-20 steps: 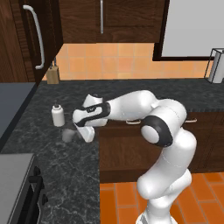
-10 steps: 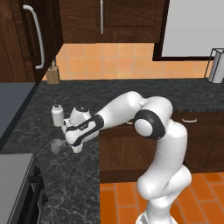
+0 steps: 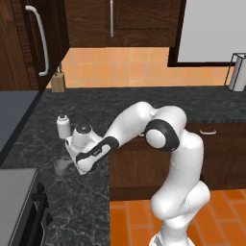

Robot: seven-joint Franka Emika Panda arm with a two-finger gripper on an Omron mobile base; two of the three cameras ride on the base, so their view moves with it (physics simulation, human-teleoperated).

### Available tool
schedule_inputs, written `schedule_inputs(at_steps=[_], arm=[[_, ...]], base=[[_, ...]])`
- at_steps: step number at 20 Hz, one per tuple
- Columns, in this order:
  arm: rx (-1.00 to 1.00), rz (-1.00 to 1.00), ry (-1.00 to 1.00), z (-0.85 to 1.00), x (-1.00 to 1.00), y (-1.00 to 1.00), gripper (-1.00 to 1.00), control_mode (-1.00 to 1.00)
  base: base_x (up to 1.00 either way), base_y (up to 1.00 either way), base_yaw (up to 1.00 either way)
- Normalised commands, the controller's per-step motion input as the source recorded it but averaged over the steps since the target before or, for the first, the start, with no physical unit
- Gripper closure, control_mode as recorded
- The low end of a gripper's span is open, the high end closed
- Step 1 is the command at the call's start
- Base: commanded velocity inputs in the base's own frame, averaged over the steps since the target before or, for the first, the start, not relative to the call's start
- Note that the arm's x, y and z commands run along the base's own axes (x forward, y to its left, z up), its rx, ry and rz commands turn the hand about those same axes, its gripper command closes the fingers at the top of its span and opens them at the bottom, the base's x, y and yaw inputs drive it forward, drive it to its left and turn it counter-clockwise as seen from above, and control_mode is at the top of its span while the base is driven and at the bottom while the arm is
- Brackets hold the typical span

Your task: Pick the measuring cup from the drawer and place it on the counter.

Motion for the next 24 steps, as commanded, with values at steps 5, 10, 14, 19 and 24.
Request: schedule_inputs(at_steps=[5, 10, 14, 19, 24], arm=[[0.0, 0.0, -0.02, 0.3, 0.16, -0.03, -1.0, -1.0], [0.13, 0.0, 0.0, 0.91, 0.11, -0.26, -1.0, -1.0], [0.25, -0.02, 0.0, 1.0, 0.0, -0.51, -1.0, -1.0], [0.06, -0.31, 0.07, 1.0, 0.03, -0.75, -1.0, -1.0], [-0.11, -0.44, 0.02, 0.82, 0.01, -0.85, -1.0, -1.0]], base=[[0.0, 0.0, 0.0], [0.0, 0.0, 0.0], [0.0, 0.0, 0.0], [0.0, 0.0, 0.0], [0.0, 0.0, 0.0]])
